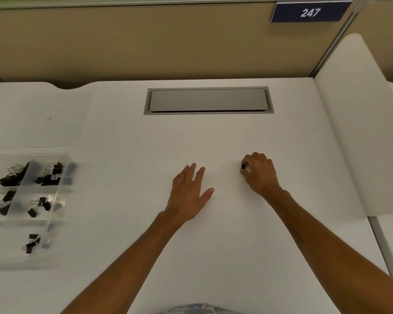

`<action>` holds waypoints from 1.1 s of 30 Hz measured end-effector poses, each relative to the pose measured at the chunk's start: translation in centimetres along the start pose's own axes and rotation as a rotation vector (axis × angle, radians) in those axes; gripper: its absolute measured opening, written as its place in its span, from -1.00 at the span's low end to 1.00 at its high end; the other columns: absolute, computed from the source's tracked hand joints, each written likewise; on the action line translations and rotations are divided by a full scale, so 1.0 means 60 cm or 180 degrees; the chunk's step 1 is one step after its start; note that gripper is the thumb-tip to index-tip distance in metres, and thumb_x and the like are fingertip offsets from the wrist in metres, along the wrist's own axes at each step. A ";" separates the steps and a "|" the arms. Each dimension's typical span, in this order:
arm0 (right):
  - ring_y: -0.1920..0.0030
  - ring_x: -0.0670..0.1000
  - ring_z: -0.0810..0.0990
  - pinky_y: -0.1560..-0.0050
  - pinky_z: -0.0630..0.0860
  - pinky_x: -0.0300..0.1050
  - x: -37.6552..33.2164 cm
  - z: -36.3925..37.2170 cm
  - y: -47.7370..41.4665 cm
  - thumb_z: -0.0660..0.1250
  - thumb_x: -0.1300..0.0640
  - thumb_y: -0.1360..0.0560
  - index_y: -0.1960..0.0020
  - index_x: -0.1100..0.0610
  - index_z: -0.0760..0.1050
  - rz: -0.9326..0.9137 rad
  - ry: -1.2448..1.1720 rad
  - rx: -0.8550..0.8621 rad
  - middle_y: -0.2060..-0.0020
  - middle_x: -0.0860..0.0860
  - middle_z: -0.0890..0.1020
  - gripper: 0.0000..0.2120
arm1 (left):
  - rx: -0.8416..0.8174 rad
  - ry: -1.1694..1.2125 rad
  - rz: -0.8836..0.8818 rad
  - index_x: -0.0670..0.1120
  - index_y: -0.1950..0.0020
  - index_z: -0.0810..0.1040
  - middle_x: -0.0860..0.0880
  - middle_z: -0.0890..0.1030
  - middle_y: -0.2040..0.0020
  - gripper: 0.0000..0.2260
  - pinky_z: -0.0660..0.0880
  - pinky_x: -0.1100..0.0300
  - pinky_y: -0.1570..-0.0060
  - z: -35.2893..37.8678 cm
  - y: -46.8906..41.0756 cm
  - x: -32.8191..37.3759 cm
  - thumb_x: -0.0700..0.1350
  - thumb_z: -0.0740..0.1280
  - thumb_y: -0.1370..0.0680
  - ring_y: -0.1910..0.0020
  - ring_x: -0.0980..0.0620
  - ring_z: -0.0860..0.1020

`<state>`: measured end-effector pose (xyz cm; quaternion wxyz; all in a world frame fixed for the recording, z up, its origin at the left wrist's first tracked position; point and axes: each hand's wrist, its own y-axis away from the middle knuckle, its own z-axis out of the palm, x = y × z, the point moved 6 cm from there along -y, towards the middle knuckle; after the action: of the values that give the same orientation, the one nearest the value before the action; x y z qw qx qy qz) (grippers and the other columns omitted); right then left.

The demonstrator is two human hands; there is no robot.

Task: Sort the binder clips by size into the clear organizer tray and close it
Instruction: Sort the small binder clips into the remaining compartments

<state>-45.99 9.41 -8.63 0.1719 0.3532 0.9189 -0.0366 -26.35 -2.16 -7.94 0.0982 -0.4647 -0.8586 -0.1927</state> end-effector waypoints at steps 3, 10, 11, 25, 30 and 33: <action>0.09 0.04 0.56 0.03 0.49 -0.04 -0.010 -0.006 0.023 0.42 0.12 -0.49 0.02 0.10 0.52 0.0199 -0.0485 0.0060 0.12 -0.01 0.63 -0.88 | 0.0075 0.0115 -0.0028 0.00 -0.59 0.05 -0.06 0.02 -0.61 -0.40 -0.01 0.02 -0.51 -0.007 0.010 -0.005 0.24 0.06 -0.62 -0.59 -0.06 -0.03; 0.31 0.03 0.66 0.29 0.54 -0.15 -0.065 -0.012 0.090 0.56 0.28 -0.34 0.11 0.13 0.57 0.0976 -0.2727 -0.0113 0.25 0.08 0.69 -0.79 | 0.0352 0.0504 -0.0183 -0.01 -0.58 0.11 -0.05 0.11 -0.60 -0.43 0.08 0.02 -0.49 -0.029 0.059 -0.024 0.18 0.13 -0.63 -0.57 -0.03 0.05; 0.32 0.04 0.67 0.29 0.55 -0.14 -0.079 -0.012 0.100 0.55 0.29 -0.35 0.10 0.12 0.59 0.0954 -0.2887 -0.0165 0.25 0.09 0.70 -0.80 | 0.0377 0.0520 -0.0204 -0.01 -0.58 0.11 -0.04 0.11 -0.59 -0.43 0.08 0.02 -0.49 -0.032 0.069 -0.028 0.18 0.14 -0.63 -0.57 -0.02 0.05; 0.22 0.05 0.67 0.17 0.57 -0.12 -0.359 0.050 0.159 0.38 0.36 -0.47 0.05 0.13 0.68 0.0371 -0.3418 -0.0921 0.18 0.05 0.71 -0.82 | 0.1029 0.0933 -0.0690 0.01 -0.50 0.29 0.02 0.36 -0.48 -0.54 0.23 0.06 -0.43 -0.120 0.226 -0.203 0.13 0.19 -0.62 -0.47 0.02 0.27; 0.22 0.09 0.68 0.16 0.59 -0.09 -0.480 0.086 0.171 0.41 0.30 -0.49 0.04 0.17 0.66 0.0287 -0.3541 -0.1114 0.18 0.09 0.71 -0.91 | 0.1337 0.0987 -0.0696 -0.01 -0.47 0.33 0.02 0.41 -0.43 -0.57 0.28 0.09 -0.38 -0.169 0.281 -0.294 0.08 0.21 -0.63 -0.41 0.03 0.33; 0.26 0.12 0.67 0.19 0.58 -0.08 -0.551 0.109 0.177 0.42 0.30 -0.47 0.06 0.21 0.64 0.0299 -0.3558 -0.1202 0.19 0.15 0.70 -0.93 | 0.1478 0.1048 -0.0681 -0.02 -0.46 0.35 0.02 0.44 -0.40 -0.59 0.33 0.08 -0.35 -0.196 0.309 -0.356 0.06 0.23 -0.62 -0.38 0.03 0.36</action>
<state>-14.22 -4.90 -2.87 0.6912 0.2839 0.6630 -0.0452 0.74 -14.19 -0.27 0.3188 -0.2993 -0.8963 -0.0732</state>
